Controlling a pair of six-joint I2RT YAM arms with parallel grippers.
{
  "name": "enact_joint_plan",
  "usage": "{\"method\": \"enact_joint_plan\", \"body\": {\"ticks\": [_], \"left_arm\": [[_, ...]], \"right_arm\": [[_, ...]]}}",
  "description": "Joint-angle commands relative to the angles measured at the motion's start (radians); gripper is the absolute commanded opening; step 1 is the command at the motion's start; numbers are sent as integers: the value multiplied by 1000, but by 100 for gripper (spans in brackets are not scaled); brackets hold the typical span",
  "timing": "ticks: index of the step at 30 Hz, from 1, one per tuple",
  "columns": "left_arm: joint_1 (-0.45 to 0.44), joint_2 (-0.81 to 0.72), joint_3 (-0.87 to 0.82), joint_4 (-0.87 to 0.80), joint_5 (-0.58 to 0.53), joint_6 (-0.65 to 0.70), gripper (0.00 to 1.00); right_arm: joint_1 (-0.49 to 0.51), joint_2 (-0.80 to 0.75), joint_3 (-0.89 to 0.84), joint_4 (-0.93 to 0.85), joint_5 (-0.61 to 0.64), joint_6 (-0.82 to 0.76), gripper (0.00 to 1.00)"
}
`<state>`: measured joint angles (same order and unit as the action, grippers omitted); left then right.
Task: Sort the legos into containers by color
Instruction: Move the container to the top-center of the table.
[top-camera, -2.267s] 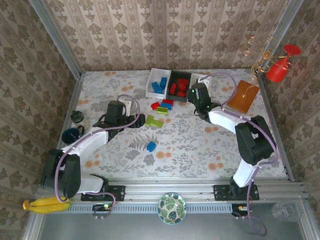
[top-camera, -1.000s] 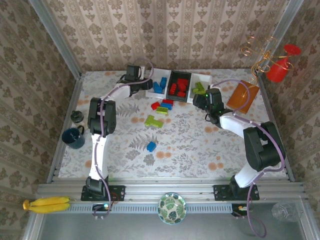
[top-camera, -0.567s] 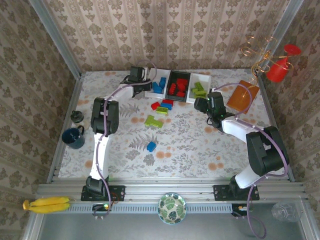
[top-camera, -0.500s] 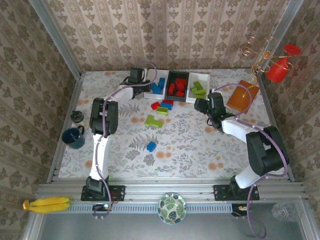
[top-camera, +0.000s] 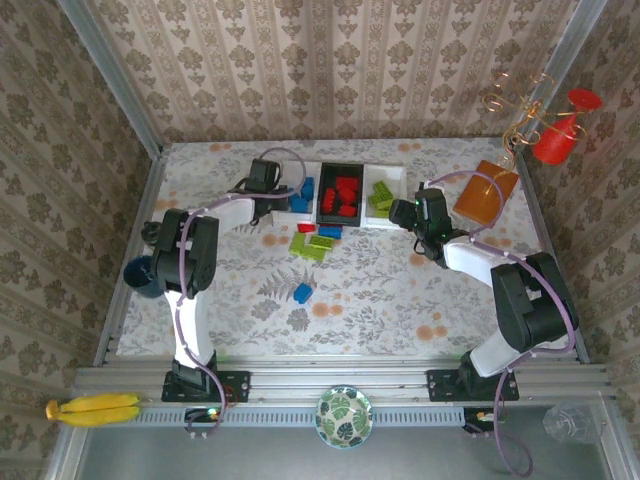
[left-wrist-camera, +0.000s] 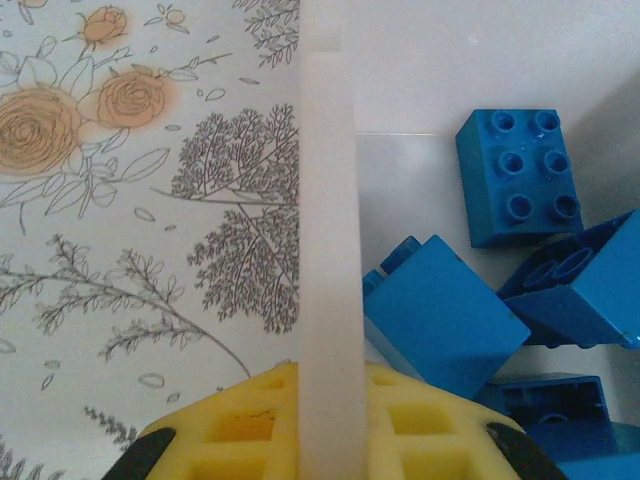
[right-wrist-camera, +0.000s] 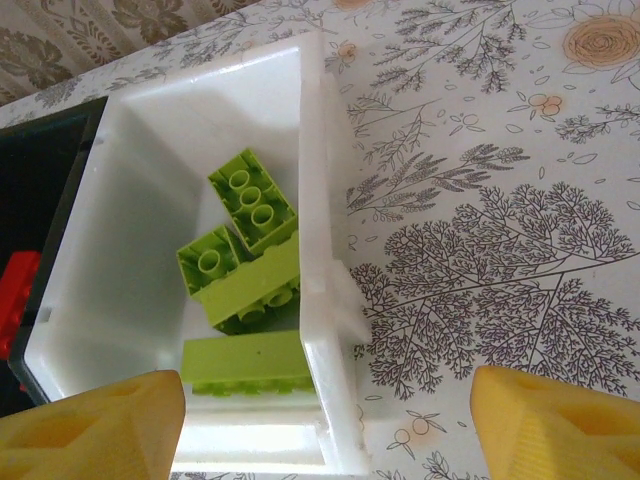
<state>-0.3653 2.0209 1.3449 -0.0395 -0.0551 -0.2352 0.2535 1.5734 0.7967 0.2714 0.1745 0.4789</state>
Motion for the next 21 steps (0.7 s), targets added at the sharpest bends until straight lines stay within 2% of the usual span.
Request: {"method": "enact_joint_plan", "body": {"ticks": [1,6,14,17,21], "left_arm": [[15,-14,3,-3,4,-79,0],[45,25,77,-11,67,-152,0],[56,120,219,-75,51,-132,0],[62,151,242,-85,58,-121,0],[63,157,237,-66,70,-115,0]], "right_arm": [[12,3,-2,31,-12,20,77],[23,1,-3,23,-6,18,77],[37,-28,-7,1,-19,2,77],[84,-31,-1,-16,-21,-14,77],[197,23,32,-38,-8,-8,77]]}}
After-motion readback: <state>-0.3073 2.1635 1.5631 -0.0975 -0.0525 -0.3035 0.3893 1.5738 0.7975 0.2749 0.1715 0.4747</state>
